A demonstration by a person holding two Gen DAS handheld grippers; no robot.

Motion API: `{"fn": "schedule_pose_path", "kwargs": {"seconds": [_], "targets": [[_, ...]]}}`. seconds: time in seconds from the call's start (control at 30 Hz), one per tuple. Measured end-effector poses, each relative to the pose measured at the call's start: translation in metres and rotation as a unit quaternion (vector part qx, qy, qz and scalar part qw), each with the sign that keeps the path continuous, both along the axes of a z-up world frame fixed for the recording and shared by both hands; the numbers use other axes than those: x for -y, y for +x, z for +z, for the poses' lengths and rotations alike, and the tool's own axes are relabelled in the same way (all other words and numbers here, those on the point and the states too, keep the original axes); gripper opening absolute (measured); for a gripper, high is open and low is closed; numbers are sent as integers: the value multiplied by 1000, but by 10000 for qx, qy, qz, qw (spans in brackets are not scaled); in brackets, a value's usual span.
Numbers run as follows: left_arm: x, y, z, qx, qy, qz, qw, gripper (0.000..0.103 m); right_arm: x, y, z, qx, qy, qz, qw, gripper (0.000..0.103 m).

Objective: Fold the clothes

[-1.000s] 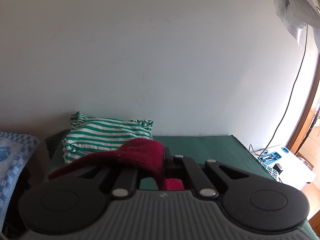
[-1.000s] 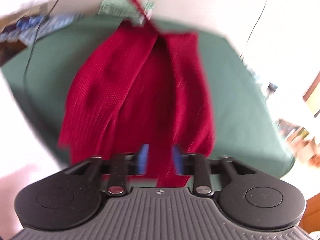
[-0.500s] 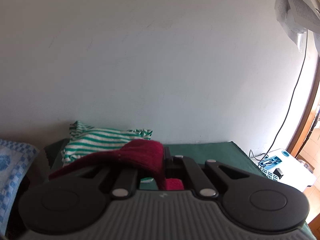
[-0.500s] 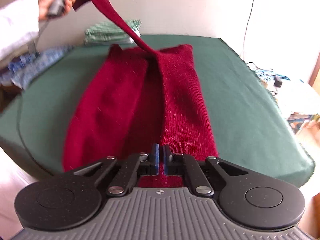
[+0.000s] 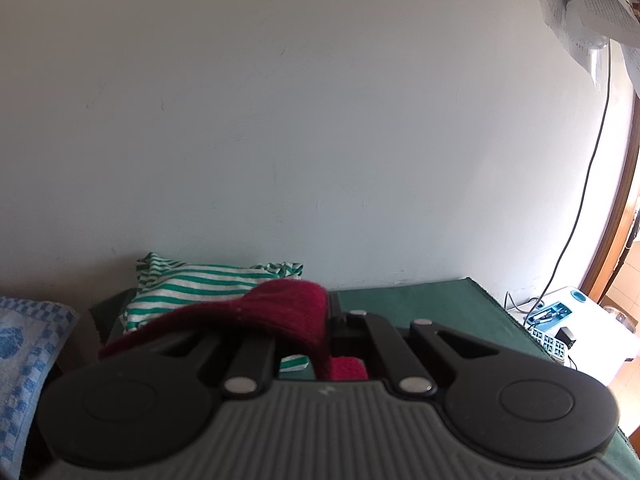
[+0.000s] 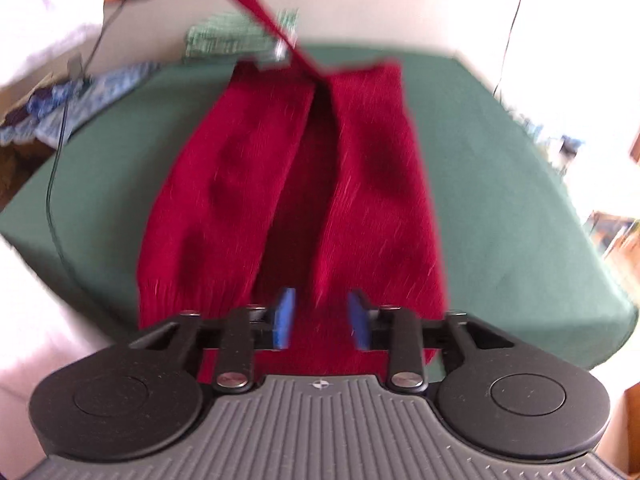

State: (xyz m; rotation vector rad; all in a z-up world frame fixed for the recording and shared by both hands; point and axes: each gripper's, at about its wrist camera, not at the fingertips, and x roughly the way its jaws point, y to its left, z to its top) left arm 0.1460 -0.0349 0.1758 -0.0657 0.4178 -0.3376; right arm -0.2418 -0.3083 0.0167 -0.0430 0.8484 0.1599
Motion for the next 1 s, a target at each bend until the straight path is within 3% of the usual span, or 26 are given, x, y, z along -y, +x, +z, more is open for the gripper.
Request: {"fn": "schedule_pose_path", "kwargs": {"seconds": [0.07,0.13,0.2,0.27,0.33,0.4,0.47,0.53,0.63,0.77,1.0], "targets": [[1,-1,-6,-69,24,-39,10000,0,-1,1,-7,-256,12,26,9997,11],[1,-3,-9,-114,2,-105,9999,0,2,0,6,1,83,-30,10000,11],[3,-7,-12,-136,18,-162,9998,0,14,4,24,389,407,-243,9981,17],[5,-11,-13,-160,7,-221,9996,0,26,18,28,465,612,-454,9960,26],[8,-16,-12,-176,-27,-285,9994,0,33,39,19,163,615,-539,9965,27],[12,-23,-10,-140,-23,-356,9993,0,35,65,8,-369,516,-306,9975,21],[16,-32,-6,-76,0,-411,9991,0,44,83,17,-317,598,-53,9977,19],[20,-42,-3,8,-16,-402,9992,0,68,103,36,-120,1025,46,9947,19],[25,-58,1,35,-184,-278,9994,0,100,151,55,46,1257,267,9917,17],[38,-82,6,-53,-365,-162,9992,0,121,230,48,-146,1258,869,9881,15],[82,-137,21,268,-17,33,9996,0,120,352,15,-694,1656,1786,9674,16]]}}
